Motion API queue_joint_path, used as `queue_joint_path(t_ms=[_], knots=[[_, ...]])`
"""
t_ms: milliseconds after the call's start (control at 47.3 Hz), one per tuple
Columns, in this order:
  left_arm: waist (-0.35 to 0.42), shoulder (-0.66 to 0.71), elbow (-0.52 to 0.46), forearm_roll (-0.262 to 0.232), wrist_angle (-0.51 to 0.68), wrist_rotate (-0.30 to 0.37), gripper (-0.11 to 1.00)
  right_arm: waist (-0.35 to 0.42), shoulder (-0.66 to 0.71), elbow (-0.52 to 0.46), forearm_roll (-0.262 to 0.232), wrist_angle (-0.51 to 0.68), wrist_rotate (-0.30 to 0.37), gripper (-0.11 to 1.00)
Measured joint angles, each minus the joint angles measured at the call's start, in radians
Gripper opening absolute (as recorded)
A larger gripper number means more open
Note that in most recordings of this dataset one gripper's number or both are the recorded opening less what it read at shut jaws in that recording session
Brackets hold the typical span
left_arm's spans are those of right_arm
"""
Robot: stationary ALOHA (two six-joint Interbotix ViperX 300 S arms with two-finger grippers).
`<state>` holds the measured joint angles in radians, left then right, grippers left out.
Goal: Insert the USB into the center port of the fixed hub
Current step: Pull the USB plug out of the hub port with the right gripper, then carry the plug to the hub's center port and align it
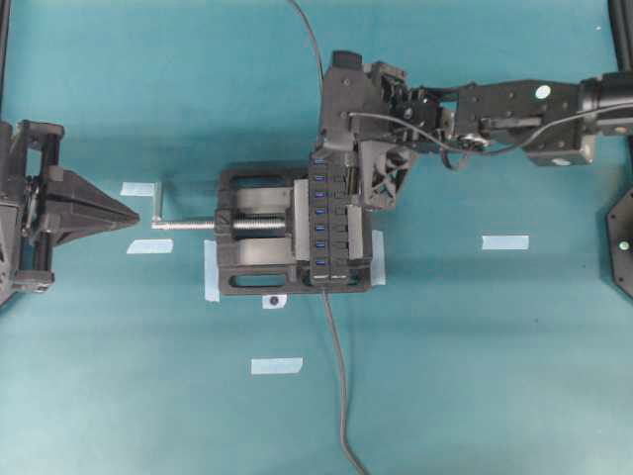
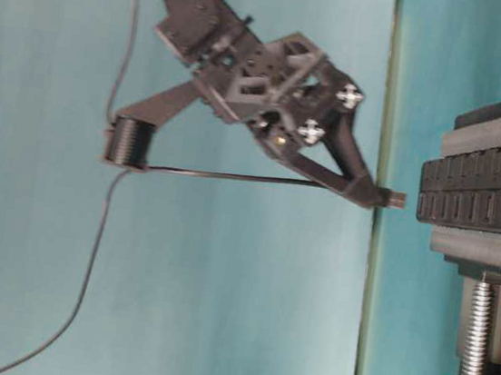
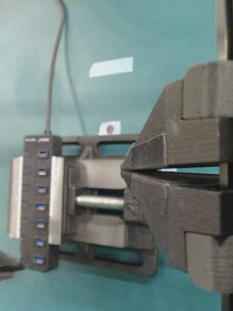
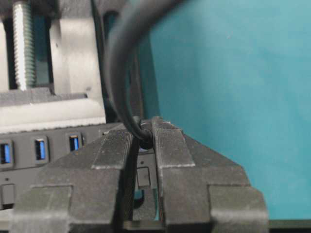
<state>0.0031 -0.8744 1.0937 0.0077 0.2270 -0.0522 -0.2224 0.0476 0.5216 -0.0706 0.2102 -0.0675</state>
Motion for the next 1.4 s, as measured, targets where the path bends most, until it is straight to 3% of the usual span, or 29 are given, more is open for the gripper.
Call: queue_joint_path(t_ms=[211, 782, 1395], knots=[[0.0, 0.0, 0.0, 0.0, -0.002, 0.0, 0.01, 0.008, -0.04, -0.002, 0.038, 0.028, -0.002, 0.09], [0.0, 0.0, 0.003, 0.0, 0.0, -0.002, 0.01, 0.037, -0.058, -0.002, 0.043, 0.063, -0.002, 0.09], [0.0, 0.002, 0.002, -0.002, 0.0, -0.002, 0.01, 0.086, -0.058, -0.003, 0.081, 0.063, 0.0, 0.09]])
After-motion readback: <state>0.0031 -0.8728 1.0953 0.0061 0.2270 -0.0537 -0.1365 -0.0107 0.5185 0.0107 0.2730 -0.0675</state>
